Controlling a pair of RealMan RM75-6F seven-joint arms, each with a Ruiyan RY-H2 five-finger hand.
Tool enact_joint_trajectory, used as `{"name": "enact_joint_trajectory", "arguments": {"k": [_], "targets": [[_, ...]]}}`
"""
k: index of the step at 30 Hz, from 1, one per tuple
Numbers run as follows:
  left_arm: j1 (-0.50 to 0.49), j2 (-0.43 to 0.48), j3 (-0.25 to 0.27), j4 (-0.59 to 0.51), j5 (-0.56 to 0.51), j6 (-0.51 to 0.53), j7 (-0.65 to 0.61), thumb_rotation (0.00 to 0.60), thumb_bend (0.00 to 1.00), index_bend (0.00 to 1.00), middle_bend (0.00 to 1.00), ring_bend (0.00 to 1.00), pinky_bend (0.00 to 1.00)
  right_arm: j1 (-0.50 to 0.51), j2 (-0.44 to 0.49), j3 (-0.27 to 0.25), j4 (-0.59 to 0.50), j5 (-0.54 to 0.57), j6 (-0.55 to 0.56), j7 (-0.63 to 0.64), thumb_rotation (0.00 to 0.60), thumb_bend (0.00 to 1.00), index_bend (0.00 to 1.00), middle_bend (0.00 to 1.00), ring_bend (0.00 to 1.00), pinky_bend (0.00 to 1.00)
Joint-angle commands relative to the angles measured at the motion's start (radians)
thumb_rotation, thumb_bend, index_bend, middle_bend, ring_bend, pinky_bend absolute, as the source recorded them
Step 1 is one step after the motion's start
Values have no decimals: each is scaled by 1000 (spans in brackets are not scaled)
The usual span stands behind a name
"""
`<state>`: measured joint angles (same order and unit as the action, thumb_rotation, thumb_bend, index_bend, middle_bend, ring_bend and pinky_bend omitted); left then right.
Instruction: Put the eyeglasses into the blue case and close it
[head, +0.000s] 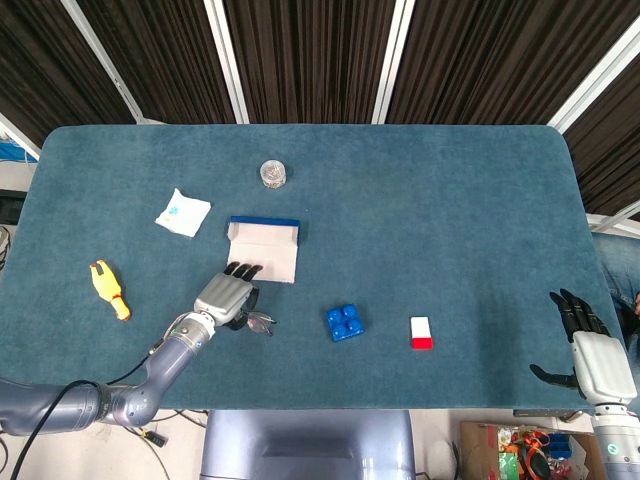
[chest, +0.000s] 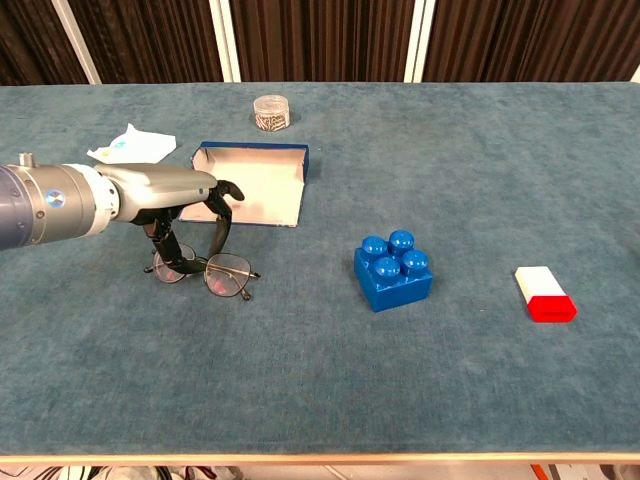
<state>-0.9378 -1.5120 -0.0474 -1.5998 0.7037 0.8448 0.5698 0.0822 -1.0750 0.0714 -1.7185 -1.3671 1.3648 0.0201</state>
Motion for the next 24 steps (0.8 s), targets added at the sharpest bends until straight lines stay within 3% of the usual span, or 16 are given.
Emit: {"name": "enact_joint_trajectory", "arguments": {"k": [1, 24], "targets": [[-7, -2, 3, 5, -13, -2, 7, 600, 306, 516, 39, 0, 0, 0, 0, 0, 1, 0, 0, 1, 600, 12, 0, 0, 0, 173], [-32, -24, 22, 23, -40, 14, 29, 600, 361, 559, 50, 0, 0, 1, 4, 1, -5, 9, -5, 1, 600, 12, 0, 0, 0, 173]]}}
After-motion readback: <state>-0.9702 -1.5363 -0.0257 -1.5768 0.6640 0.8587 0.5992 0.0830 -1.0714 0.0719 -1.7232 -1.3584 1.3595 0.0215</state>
